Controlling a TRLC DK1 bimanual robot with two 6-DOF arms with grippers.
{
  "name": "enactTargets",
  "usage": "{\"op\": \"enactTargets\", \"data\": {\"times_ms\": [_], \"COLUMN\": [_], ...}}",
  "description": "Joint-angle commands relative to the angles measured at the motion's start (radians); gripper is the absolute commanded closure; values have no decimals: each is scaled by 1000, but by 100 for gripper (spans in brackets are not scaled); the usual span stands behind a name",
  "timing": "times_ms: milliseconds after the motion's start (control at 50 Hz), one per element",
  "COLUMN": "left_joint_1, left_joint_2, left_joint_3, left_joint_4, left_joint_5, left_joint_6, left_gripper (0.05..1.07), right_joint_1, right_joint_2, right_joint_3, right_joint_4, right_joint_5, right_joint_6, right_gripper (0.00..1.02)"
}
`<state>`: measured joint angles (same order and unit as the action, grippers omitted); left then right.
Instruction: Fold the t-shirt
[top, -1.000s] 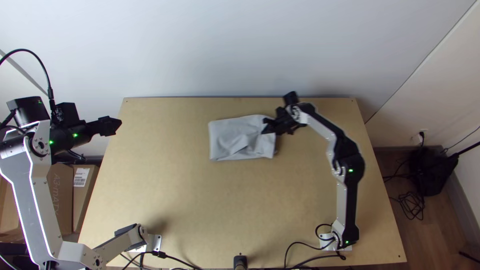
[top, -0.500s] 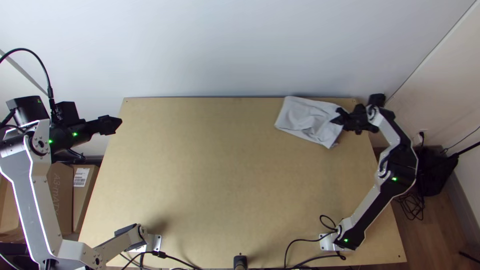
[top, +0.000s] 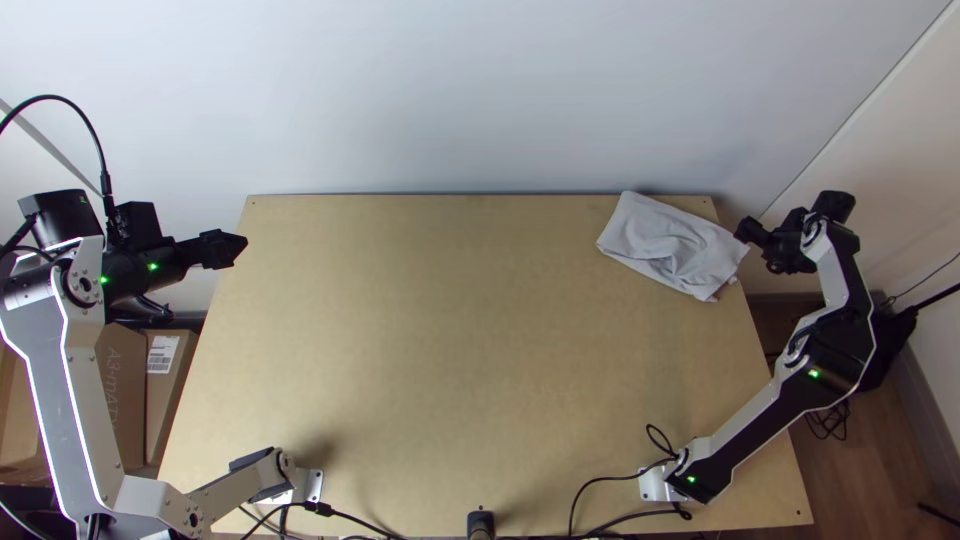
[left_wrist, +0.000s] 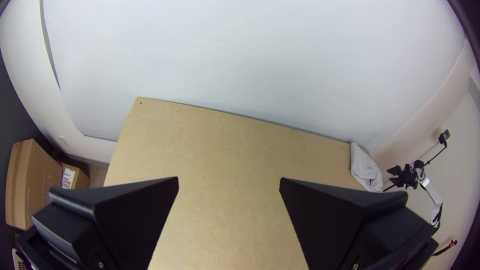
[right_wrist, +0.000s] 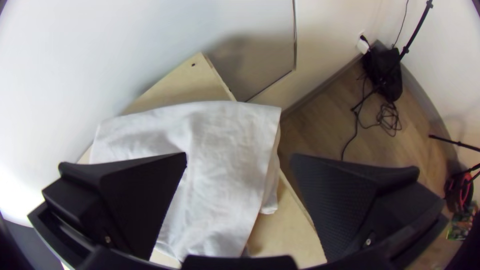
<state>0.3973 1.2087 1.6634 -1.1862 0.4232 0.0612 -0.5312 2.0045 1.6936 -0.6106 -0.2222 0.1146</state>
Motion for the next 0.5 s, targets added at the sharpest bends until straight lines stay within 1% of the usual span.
{"op": "enactTargets", "data": {"times_ms": [0,60,140,220,300,360,420,480], "left_joint_1": [-5,-5,-5,-3,-2,0,5,8], "left_joint_2": [-18,-21,-26,-28,-34,-41,-51,-57], "left_joint_3": [7,4,-4,-11,-14,-24,-36,-47], "left_joint_4": [2,2,2,2,2,2,2,2], "left_joint_5": [12,12,12,11,11,11,11,11], "left_joint_6": [3,3,3,5,5,6,11,14], "left_gripper": [10,10,10,10,10,10,10,10], "right_joint_1": [40,73,128,185,220,229,235,235], "right_joint_2": [-144,-181,-210,-214,-202,-187,-174,-161], "right_joint_3": [-52,-51,-52,-41,-34,-31,-32,-35], "right_joint_4": [-44,-120,-212,-288,-344,-388,-419,-439], "right_joint_5": [27,37,38,40,52,57,66,95], "right_joint_6": [-23,19,48,120,200,266,309,333], "right_gripper": [3,3,3,3,3,3,3,3]}}
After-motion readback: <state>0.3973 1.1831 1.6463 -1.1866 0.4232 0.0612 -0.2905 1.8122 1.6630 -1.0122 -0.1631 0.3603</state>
